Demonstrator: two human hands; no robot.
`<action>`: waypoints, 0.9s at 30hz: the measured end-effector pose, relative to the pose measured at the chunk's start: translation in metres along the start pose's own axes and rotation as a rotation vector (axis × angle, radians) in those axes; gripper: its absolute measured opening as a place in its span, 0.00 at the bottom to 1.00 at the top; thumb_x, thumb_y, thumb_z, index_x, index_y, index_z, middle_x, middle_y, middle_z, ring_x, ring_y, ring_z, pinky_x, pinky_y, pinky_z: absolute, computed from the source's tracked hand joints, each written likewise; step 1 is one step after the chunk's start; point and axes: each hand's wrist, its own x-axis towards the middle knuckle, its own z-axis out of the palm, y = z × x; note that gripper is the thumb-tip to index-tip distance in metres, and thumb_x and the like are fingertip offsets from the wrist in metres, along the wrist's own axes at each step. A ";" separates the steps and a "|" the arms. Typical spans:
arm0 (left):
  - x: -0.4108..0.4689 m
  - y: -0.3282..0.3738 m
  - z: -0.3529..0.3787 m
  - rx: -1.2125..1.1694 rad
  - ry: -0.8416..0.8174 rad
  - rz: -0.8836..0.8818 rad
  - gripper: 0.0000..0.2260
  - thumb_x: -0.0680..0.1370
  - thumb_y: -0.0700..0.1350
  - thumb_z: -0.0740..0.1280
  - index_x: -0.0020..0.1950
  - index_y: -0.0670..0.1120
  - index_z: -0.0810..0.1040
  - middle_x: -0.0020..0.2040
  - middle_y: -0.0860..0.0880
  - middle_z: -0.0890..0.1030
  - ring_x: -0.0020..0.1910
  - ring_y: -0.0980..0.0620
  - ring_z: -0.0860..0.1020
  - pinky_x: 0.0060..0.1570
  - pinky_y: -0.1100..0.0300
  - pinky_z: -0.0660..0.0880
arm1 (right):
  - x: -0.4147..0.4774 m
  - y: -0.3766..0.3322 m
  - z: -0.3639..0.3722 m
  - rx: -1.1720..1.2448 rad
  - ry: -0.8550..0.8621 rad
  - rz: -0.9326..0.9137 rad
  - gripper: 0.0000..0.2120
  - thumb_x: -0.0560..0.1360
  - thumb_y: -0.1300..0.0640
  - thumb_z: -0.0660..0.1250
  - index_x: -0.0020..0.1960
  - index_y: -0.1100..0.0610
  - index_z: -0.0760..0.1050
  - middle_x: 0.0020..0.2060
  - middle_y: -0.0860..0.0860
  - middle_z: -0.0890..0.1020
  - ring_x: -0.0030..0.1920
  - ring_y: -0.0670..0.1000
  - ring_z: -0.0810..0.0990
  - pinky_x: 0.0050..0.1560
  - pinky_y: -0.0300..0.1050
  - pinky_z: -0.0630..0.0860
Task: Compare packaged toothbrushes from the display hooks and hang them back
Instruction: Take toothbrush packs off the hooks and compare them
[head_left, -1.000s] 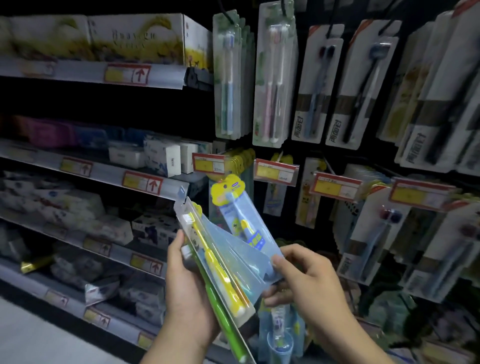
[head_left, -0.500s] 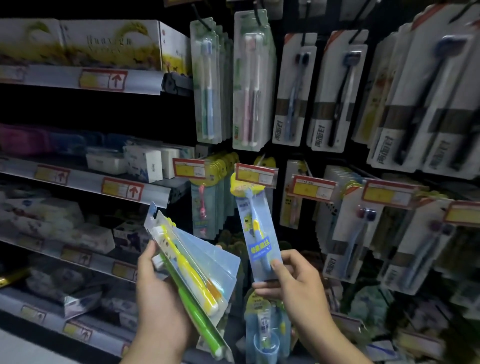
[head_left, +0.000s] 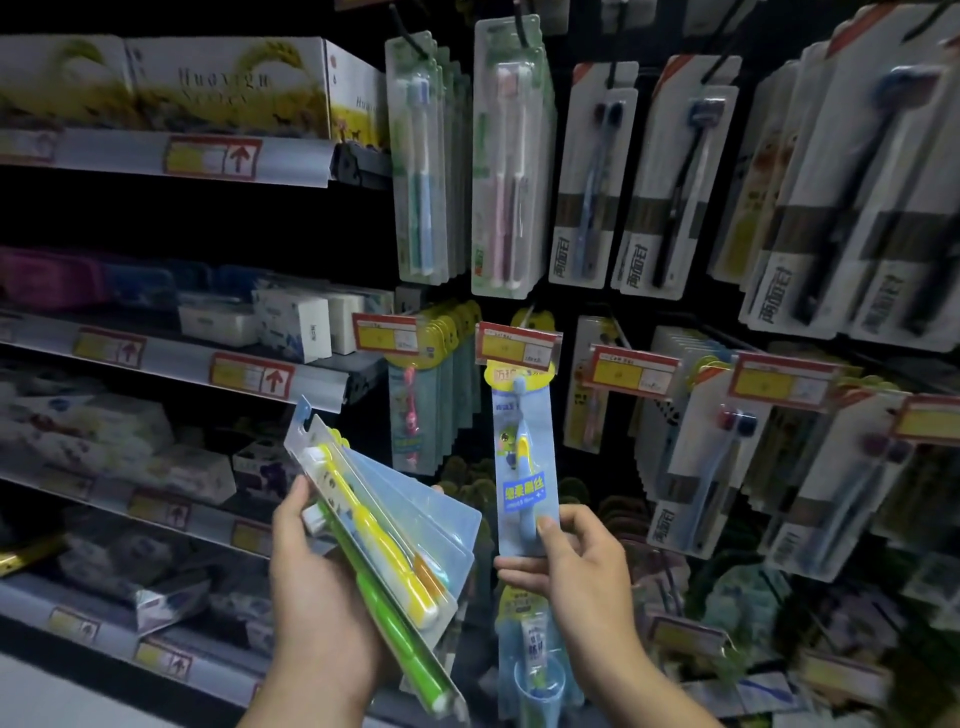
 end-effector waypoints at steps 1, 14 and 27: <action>0.002 0.000 -0.002 0.000 0.002 0.003 0.28 0.79 0.65 0.63 0.29 0.50 0.87 0.34 0.47 0.86 0.31 0.48 0.86 0.42 0.51 0.74 | 0.000 0.000 0.001 0.001 -0.002 -0.004 0.09 0.85 0.63 0.59 0.52 0.70 0.73 0.47 0.69 0.83 0.38 0.63 0.88 0.41 0.54 0.86; 0.017 -0.011 0.003 -0.007 -0.047 -0.127 0.26 0.75 0.67 0.67 0.56 0.47 0.87 0.56 0.35 0.86 0.52 0.35 0.86 0.56 0.42 0.79 | 0.096 0.005 0.025 0.036 0.171 0.138 0.06 0.85 0.62 0.60 0.52 0.63 0.73 0.47 0.68 0.84 0.32 0.59 0.85 0.33 0.48 0.84; 0.034 -0.014 0.009 -0.102 -0.057 -0.189 0.26 0.73 0.67 0.69 0.39 0.45 0.90 0.43 0.40 0.87 0.37 0.41 0.87 0.46 0.49 0.78 | 0.165 -0.004 0.035 -0.198 0.126 0.301 0.11 0.86 0.65 0.52 0.47 0.59 0.68 0.36 0.52 0.67 0.20 0.42 0.75 0.23 0.31 0.69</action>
